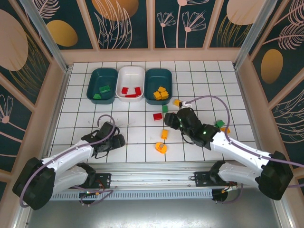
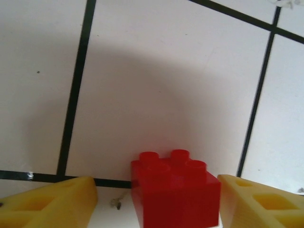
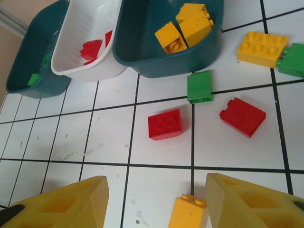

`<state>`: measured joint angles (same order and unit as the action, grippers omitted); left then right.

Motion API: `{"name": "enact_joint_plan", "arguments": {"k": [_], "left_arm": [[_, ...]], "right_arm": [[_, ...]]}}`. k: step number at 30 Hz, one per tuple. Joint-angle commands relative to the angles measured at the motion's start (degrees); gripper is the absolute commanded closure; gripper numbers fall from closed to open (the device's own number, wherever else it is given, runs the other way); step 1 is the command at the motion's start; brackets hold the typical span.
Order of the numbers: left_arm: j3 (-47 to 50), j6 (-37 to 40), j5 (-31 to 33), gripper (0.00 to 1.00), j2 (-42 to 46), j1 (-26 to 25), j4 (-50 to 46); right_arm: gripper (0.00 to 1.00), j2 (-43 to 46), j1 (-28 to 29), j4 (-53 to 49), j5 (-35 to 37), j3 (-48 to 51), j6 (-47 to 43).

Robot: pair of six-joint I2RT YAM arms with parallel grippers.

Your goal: Sort the legos into containers by color

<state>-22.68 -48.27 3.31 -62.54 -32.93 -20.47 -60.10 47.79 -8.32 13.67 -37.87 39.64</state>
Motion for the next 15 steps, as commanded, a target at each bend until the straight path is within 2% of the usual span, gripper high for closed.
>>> {"name": "enact_joint_plan", "arguments": {"k": [1,10,15], "left_arm": [[0.0,1.3,2.9,0.38,-4.5,-0.2,4.7],[-4.3,4.1,5.1,0.67,-10.0,-0.3,4.3],[-6.3,4.8,5.1,0.75,-12.8,-0.4,3.7]], "right_arm": [[0.44,2.0,0.5,1.4,1.5,2.9,2.5],[0.44,6.6,0.5,0.2,1.5,4.8,2.1],[0.44,6.9,0.5,-0.5,1.4,4.7,0.6]]}}
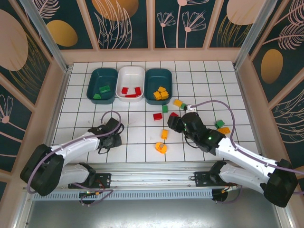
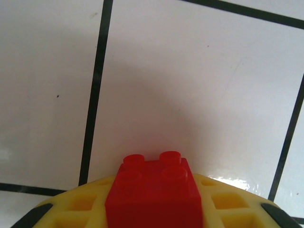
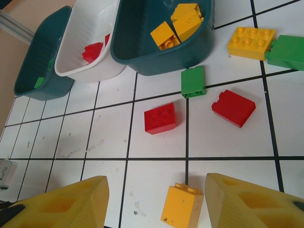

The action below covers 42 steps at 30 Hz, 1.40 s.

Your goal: Sort the legos into containers by color

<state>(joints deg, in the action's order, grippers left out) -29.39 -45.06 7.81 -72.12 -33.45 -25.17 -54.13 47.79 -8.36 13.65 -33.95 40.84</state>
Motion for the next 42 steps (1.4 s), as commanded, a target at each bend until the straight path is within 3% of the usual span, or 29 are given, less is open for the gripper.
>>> {"name": "enact_joint_plan", "arguments": {"k": [1,6,11,16,23,30,37,42], "left_arm": [[-0.1,1.6,0.5,0.77,-3.4,0.2,8.1],[-5.4,1.8,0.3,0.81,-1.9,-0.1,3.9],[-19.1,4.1,1.7,0.81,-3.9,0.0,0.7],[-40.5,9.0,1.4,0.83,-19.3,1.3,-1.1],[-61.9,11.1,-8.1,0.84,-40.9,8.5,-1.1],[-72.5,12.8,-10.5,0.73,-51.1,12.3,-3.2],[-76.0,12.8,-12.8,0.64,-56.0,13.1,-3.2],[-75.3,12.9,-14.3,0.43,-54.8,13.1,-2.1]], "right_arm": [[0.44,1.0,0.5,-0.5,1.5,0.8,-0.8],[0.44,0.7,-0.7,0.1,0.9,0.0,-2.2],[0.44,-2.5,-5.8,2.2,-3.5,-1.3,-4.6],[0.45,-7.0,-12.3,4.0,-8.4,-2.2,-6.7],[0.44,-10.8,-15.0,1.1,-6.2,-4.7,-10.2],[0.43,-15.8,-16.1,-1.2,-5.7,-6.7,-11.2],[0.43,-20.1,-16.1,-1.5,-6.2,-10.1,-12.1],[0.42,-25.3,-16.1,-1.6,-6.4,-13.2,-14.6]]}}
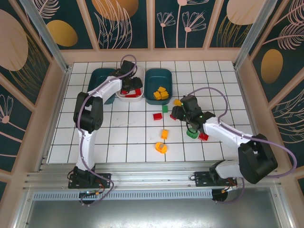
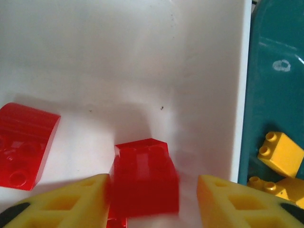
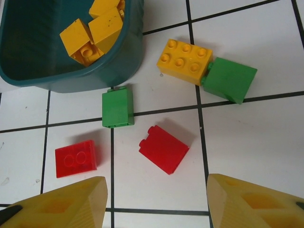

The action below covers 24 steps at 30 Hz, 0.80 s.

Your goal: Sort the legos into containers by color

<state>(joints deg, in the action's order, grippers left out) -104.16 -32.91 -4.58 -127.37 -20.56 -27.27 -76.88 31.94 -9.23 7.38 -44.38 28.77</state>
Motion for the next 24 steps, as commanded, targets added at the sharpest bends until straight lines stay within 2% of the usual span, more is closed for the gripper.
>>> {"name": "enact_joint_plan", "arguments": {"k": [1,4,7,15,20,24], "left_arm": [[-0.2,0.9,-2.0,0.39,1.2,0.2,0.2],[1.5,1.5,-3.0,0.32,4.5,0.2,0.9],[7.8,0.5,-4.2,0.28,10.7,0.2,4.2],[38.7,-7.1,-3.9,0.15,35.5,0.2,20.1],[51.9,-10.0,-1.4,0.12,48.0,0.2,22.3],[56.9,-10.2,0.4,0.08,56.3,0.3,21.5]], "right_arm": [[0.42,-3.8,-0.2,-0.7,0.1,-3.4,-3.1],[0.42,-7.7,0.9,0.1,1.3,-6.1,-5.1],[0.42,-11.9,1.6,0.7,1.0,-9.4,-6.1],[0.45,-24.1,4.4,-0.2,3.9,-17.1,-3.9],[0.45,-28.5,5.2,-0.3,5.5,-19.7,-1.8],[0.46,-31.0,5.5,1.1,4.2,-20.4,-1.6]]}}
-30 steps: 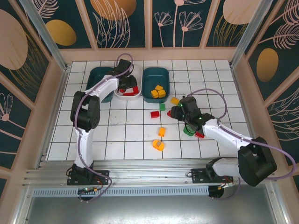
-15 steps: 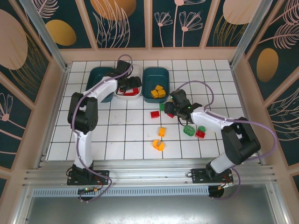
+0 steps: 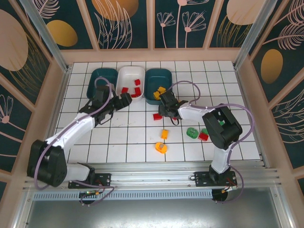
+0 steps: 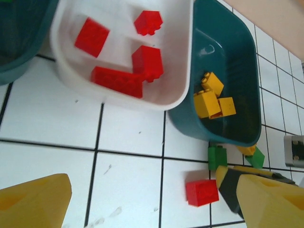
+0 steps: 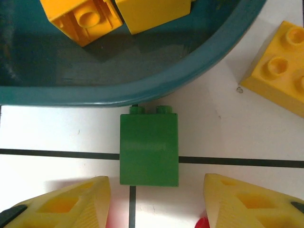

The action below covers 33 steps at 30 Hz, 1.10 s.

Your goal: Sort the legos into containers by color

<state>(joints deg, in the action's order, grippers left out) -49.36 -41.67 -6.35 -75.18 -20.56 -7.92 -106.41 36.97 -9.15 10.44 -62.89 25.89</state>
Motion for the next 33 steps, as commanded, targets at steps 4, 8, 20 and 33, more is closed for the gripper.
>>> {"name": "enact_joint_plan", "arguments": {"k": [4,8,20,33], "left_arm": [[4.1,-0.7,3.2,0.07,8.6,0.2,0.1],[5.1,0.3,3.7,0.06,10.9,0.3,-1.7],[8.8,1.9,6.6,0.04,16.7,0.3,-4.4],[20.9,-6.2,16.9,0.01,18.8,1.6,-4.9]], "right_arm": [[0.46,-3.5,0.8,0.6,2.0,-2.9,1.6],[0.48,-5.0,0.7,0.9,3.2,-3.2,1.5],[0.68,-3.7,2.7,-0.8,7.0,-4.2,0.8],[0.7,5.4,11.9,-4.6,11.5,-6.4,2.6]]}}
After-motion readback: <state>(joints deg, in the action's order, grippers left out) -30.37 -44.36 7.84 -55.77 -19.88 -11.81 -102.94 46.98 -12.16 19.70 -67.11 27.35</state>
